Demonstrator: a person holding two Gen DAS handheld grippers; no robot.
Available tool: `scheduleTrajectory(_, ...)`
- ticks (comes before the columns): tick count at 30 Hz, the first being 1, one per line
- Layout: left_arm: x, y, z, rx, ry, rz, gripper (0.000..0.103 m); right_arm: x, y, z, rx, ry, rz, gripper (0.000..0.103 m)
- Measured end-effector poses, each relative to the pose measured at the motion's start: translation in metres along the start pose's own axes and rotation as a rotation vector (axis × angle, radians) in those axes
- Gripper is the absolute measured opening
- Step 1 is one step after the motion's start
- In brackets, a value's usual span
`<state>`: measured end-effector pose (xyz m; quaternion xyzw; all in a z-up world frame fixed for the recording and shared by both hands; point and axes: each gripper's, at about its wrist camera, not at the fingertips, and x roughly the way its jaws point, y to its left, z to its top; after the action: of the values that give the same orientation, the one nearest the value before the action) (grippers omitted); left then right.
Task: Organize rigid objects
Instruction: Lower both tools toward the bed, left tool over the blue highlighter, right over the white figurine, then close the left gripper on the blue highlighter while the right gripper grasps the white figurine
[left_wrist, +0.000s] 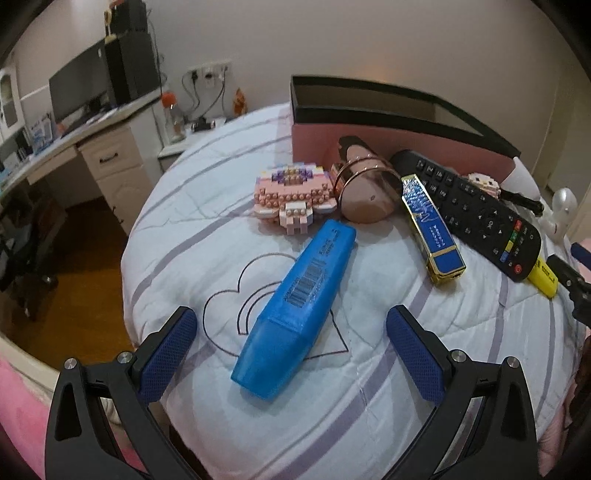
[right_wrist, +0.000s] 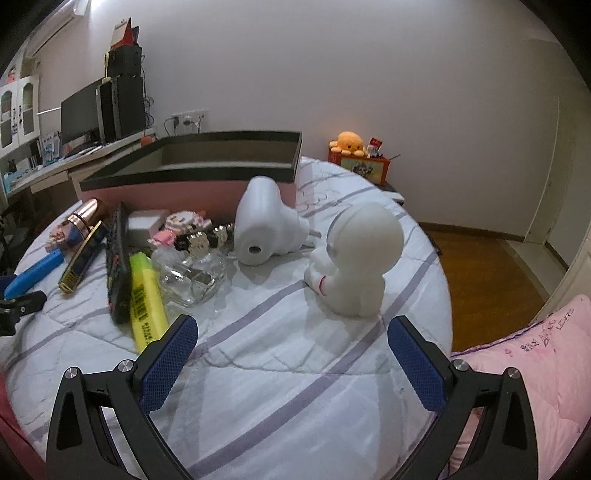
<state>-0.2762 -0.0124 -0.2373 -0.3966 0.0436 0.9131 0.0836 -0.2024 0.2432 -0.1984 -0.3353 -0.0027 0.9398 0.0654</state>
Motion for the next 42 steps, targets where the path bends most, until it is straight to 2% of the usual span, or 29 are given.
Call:
scheduleTrajectory(5,-0.004,0.000,-0.005,0.003,-0.051,-0.003,0.103,0.010,-0.006,-0.002,0.021,0.032,0.016,0.103)
scheduleTrajectory(8,-0.006,-0.001,-0.001,0.008,-0.038,-0.003,0.100,0.011,-0.006,0.000,0.016,0.041,0.026,0.103)
scheduleTrajectory(9,-0.007,-0.001,0.000,0.018,-0.032,-0.007,0.095,0.012,-0.007,0.000,0.018,0.049,0.035,0.103)
scheduleTrajectory(11,-0.012,-0.007,0.003,0.046,-0.019,-0.025,0.076,0.015,-0.010,0.001,0.026,0.057,0.050,0.103)
scheduleTrajectory(12,-0.014,-0.009,0.004,0.054,-0.017,-0.031,0.059,0.016,-0.011,0.001,0.024,0.058,0.054,0.103)
scheduleTrajectory(13,-0.016,-0.013,0.005,0.064,-0.008,-0.049,0.046,0.016,-0.012,0.001,0.021,0.058,0.058,0.103)
scheduleTrajectory(15,-0.016,-0.020,0.006,0.090,0.006,-0.050,0.039,0.018,-0.012,0.000,0.009,0.061,0.064,0.103)
scheduleTrajectory(18,-0.018,-0.022,0.009,0.068,0.023,-0.082,0.029,0.020,-0.012,0.001,0.006,0.071,0.074,0.103)
scheduleTrajectory(25,-0.014,-0.022,0.011,0.002,0.035,-0.094,0.032,0.024,-0.016,0.003,-0.018,0.088,0.120,0.103)
scheduleTrajectory(29,-0.013,-0.026,0.009,0.011,0.035,-0.109,0.047,0.025,-0.018,0.002,-0.030,0.082,0.143,0.103)
scheduleTrajectory(31,-0.013,-0.033,0.007,0.039,0.031,-0.107,0.059,0.024,-0.017,0.000,-0.037,0.068,0.143,0.103)
scheduleTrajectory(32,-0.013,-0.037,0.006,0.062,0.025,-0.091,0.060,0.024,-0.017,-0.001,-0.041,0.065,0.145,0.103)
scheduleTrajectory(35,-0.014,-0.038,0.007,0.044,0.023,-0.080,0.059,0.019,-0.022,-0.002,-0.006,0.042,0.164,0.103)
scheduleTrajectory(40,-0.014,-0.033,0.008,0.027,0.013,-0.074,0.047,0.011,-0.031,-0.001,0.016,-0.007,0.116,0.103)
scheduleTrajectory(42,-0.015,-0.029,0.009,0.012,0.014,-0.076,0.042,0.012,-0.034,0.006,0.021,-0.005,0.126,0.103)
